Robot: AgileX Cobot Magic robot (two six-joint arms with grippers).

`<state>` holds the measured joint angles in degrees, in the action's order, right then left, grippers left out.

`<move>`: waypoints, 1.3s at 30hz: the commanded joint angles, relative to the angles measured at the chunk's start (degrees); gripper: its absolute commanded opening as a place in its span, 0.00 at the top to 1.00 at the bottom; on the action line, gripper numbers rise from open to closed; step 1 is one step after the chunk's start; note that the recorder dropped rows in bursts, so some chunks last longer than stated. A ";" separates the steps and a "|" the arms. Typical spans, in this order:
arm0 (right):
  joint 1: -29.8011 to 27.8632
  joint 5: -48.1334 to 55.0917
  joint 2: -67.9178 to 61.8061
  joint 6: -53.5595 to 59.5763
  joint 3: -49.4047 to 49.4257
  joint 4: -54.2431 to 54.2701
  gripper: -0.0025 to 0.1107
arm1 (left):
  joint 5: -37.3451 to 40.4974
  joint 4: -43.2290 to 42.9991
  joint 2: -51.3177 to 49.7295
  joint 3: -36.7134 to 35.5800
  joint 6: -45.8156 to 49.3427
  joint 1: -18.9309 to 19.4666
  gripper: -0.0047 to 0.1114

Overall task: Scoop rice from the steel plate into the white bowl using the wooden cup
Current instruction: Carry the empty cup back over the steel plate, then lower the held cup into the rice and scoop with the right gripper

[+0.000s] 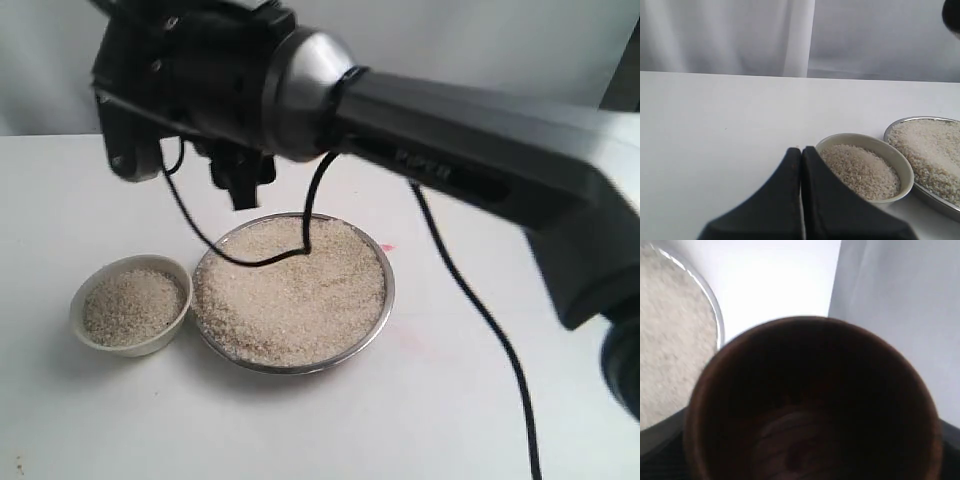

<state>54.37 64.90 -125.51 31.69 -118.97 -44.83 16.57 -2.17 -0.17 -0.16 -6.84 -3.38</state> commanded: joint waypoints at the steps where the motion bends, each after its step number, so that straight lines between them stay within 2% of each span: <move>1: -3.72 2.48 -0.80 9.60 -0.15 -2.17 0.98 | -0.21 0.27 0.17 0.16 -0.23 -0.24 0.96; 8: -5.93 4.71 -8.02 10.38 -0.15 -12.16 0.98 | -0.21 0.27 0.17 0.16 -0.10 -0.24 0.96; 14: -6.48 5.06 -14.80 10.71 -0.15 -14.07 0.98 | -0.21 0.27 0.17 0.16 -0.21 -0.24 0.96; 39: -6.87 5.06 -21.04 10.71 -0.15 -11.25 0.98 | -0.21 0.27 0.17 0.16 -0.26 -0.24 0.96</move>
<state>47.06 70.69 -146.07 42.37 -119.01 -58.71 16.57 -2.17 -0.17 -0.16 -6.84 -3.38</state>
